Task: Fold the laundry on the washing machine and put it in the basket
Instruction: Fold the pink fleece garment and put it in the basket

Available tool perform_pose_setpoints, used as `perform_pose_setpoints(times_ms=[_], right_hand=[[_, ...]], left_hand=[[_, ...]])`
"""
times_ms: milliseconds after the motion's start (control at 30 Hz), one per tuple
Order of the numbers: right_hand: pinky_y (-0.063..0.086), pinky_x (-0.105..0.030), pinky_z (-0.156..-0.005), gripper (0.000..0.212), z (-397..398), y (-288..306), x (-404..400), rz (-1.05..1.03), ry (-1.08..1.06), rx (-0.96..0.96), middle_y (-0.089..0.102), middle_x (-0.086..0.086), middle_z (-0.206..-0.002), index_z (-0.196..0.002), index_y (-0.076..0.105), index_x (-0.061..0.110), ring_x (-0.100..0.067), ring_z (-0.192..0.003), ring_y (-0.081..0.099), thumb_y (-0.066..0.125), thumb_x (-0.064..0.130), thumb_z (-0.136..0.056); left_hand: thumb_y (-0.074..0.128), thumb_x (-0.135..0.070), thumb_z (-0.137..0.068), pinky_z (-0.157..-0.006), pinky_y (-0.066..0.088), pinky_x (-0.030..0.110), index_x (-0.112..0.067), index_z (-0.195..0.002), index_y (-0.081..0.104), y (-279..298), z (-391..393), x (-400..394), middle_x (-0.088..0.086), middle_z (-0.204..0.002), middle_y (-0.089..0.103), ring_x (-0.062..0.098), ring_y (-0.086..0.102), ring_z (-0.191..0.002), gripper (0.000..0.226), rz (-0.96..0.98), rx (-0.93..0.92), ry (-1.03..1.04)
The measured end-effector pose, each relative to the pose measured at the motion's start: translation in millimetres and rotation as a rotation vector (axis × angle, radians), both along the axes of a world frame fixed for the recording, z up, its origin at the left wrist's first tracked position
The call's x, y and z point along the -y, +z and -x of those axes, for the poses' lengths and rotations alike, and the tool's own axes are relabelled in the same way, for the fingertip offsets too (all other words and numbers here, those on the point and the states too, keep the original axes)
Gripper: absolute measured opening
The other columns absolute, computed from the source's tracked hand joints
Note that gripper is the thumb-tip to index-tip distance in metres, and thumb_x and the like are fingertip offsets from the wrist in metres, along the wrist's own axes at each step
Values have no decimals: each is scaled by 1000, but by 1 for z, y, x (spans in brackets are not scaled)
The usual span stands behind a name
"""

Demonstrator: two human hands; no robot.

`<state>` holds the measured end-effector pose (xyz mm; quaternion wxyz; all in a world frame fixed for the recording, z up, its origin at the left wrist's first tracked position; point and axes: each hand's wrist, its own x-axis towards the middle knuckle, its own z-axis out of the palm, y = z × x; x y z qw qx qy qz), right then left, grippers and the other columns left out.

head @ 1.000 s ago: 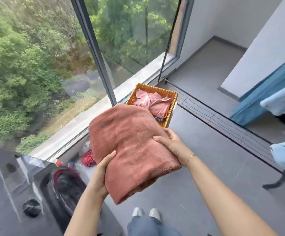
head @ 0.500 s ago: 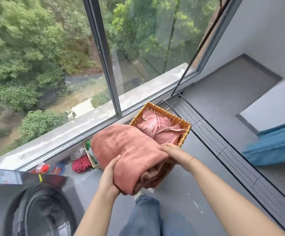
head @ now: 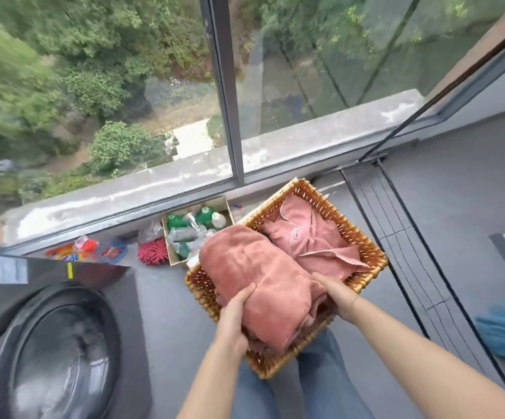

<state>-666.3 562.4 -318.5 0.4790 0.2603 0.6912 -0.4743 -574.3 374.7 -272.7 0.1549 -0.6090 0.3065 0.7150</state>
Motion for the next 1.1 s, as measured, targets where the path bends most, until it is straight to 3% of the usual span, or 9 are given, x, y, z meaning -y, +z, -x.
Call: perform_pose_setpoints(times_ms=[100, 267, 400, 567, 667, 800, 867, 933, 1100], right_hand=[[48, -37, -95, 33, 13, -17, -4, 1, 117, 3, 72, -3, -100, -100, 72, 21, -22, -100, 64, 69, 44, -76], [43, -24, -89, 28, 19, -32, -5, -94, 340, -107, 64, -2, -112, -114, 64, 7, -18, -104, 57, 63, 11, -86], [33, -26, -100, 45, 0, -28, 1, -193, 573, -414, 55, -4, -128, -131, 52, 12, -20, -122, 48, 60, 20, -88], [46, -31, -79, 26, -41, -17, 16, -237, 911, -839, 47, 6, -86, -78, 59, 25, -16, -91, 51, 68, 50, -74], [45, -25, -57, 35, -57, -14, 26, -291, 1147, -842, 45, 12, -65, -60, 52, 30, -12, -65, 53, 61, 64, -61], [40, -36, -82, 33, -65, -18, 38, -238, 1370, -715, 62, 3, -81, -82, 60, 23, -21, -83, 57, 53, 55, -80], [31, -36, -91, 34, -68, -21, 44, -187, 1479, -643, 67, -7, -97, -96, 61, 14, -27, -96, 58, 48, 44, -91], [31, -34, -91, 36, -64, -20, 49, -194, 1585, -599, 69, -13, -102, -99, 64, 9, -29, -98, 61, 48, 40, -92], [34, -35, -92, 37, -63, -36, 63, -268, 1606, -432, 65, -10, -112, -108, 63, 10, -28, -106, 60, 57, 40, -89]], left_hand=[[73, -18, -78, -79, 52, 38, -9, -110, 66, -19, 1, 0, 11, -99, 73, 30, 66, -96, 34, -49, 11, 34], [72, -13, -82, -84, 53, 39, -5, -122, 59, -61, -13, -1, 14, -105, 71, 31, 67, -96, 42, -1, 120, 59], [69, -6, -85, -74, 53, 34, 1, -125, 55, -90, -13, -9, 18, -113, 68, 30, 66, -98, 44, 73, 138, 63], [75, -9, -80, -95, 47, 41, 1, -137, 38, -84, 6, -17, 21, -133, 53, 33, 55, -116, 69, 356, 284, -2], [71, -6, -81, -115, 26, 45, -12, -151, 15, -51, 16, -26, 12, -154, 21, 28, 24, -141, 90, 762, 201, -305], [61, 6, -76, -88, 42, 33, -16, -110, 57, -29, 24, -4, 1, -116, 51, 26, 51, -110, 40, 1500, -284, -1076], [66, -12, -81, -94, 39, 34, -18, -116, 55, -34, 27, 13, 3, -130, 46, 29, 45, -124, 38, 1334, -328, -1594], [71, -45, -78, -117, 15, 43, -23, -148, 22, -46, 26, 29, 7, -159, 5, 29, 6, -147, 88, 1066, -131, -1946], [78, -67, -56, -113, -6, 62, -29, -144, -31, -81, 20, 46, 3, -151, -38, 29, -30, -142, 145, 794, 0, -2127]])
